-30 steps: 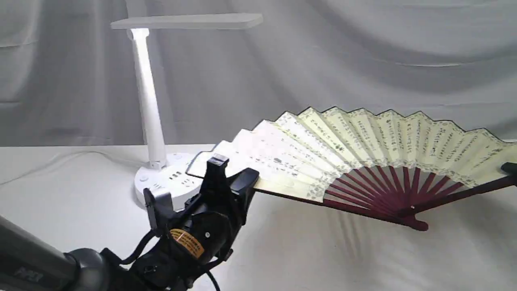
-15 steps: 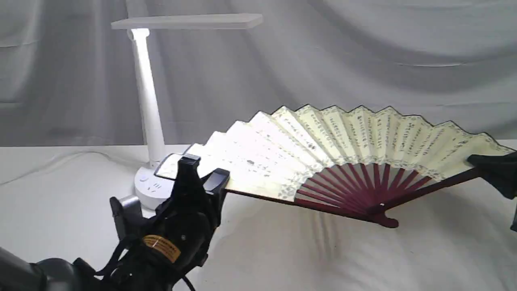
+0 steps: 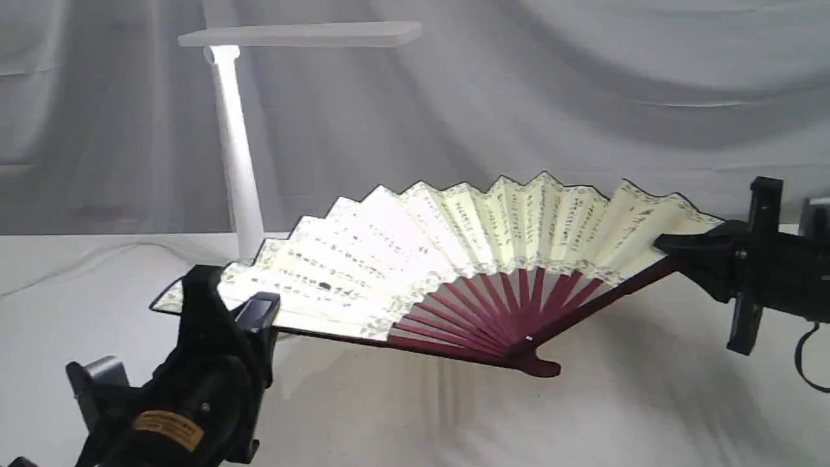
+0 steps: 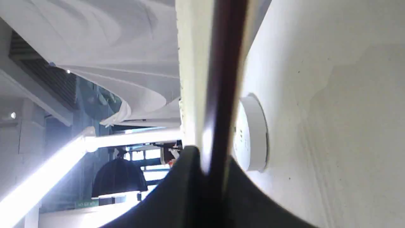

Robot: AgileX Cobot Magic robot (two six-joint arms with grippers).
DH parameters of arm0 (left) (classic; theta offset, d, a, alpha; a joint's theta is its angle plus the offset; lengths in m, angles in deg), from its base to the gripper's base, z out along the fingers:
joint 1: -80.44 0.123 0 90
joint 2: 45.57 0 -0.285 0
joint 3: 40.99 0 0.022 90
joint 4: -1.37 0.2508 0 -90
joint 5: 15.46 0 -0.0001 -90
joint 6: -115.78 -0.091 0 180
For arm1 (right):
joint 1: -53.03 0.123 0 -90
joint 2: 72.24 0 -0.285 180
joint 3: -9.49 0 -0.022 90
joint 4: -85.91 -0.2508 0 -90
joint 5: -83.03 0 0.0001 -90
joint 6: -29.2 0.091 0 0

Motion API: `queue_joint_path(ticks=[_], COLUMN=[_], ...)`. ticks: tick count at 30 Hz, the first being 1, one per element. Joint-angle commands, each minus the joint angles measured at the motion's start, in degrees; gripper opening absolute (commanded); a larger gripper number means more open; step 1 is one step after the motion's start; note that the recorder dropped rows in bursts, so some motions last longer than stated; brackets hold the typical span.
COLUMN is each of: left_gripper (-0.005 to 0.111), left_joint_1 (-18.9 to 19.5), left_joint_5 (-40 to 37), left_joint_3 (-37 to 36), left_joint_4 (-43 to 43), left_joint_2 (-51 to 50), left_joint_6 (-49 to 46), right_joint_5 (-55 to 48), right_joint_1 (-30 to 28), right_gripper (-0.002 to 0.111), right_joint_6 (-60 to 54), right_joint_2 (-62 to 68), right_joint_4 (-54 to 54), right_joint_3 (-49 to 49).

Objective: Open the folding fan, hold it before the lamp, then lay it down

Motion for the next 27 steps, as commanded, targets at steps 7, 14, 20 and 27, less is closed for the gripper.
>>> queue_joint_path(ticks=[7,14,20,27], left_gripper=[0.000,0.000,0.000,0.000], left_joint_1=[0.03,0.03,1.78,6.10], left_joint_5=[3.75,3.75,3.75,3.75], left_joint_3=[-8.62,-11.44,-11.44,-11.44], left_joint_4=[-6.05,-8.08,-11.31,-7.81], left_joint_2=[10.41,15.39,19.08,22.58], left_joint_6=[2.20,2.03,1.92,2.03], right_joint_5=[0.39,0.39,2.70,4.25], right_joint_1=[4.89,7.63,10.56,11.27], right_gripper=[0.000,0.000,0.000,0.000], right_joint_6=[-2.37,-1.14,-0.17,1.94], right_joint_2=[-4.57,-8.27,-11.11,-13.83], right_joint_4=[1.59,1.59,1.59,1.59], right_joint_3=[-0.06,-0.06,-0.06,-0.06])
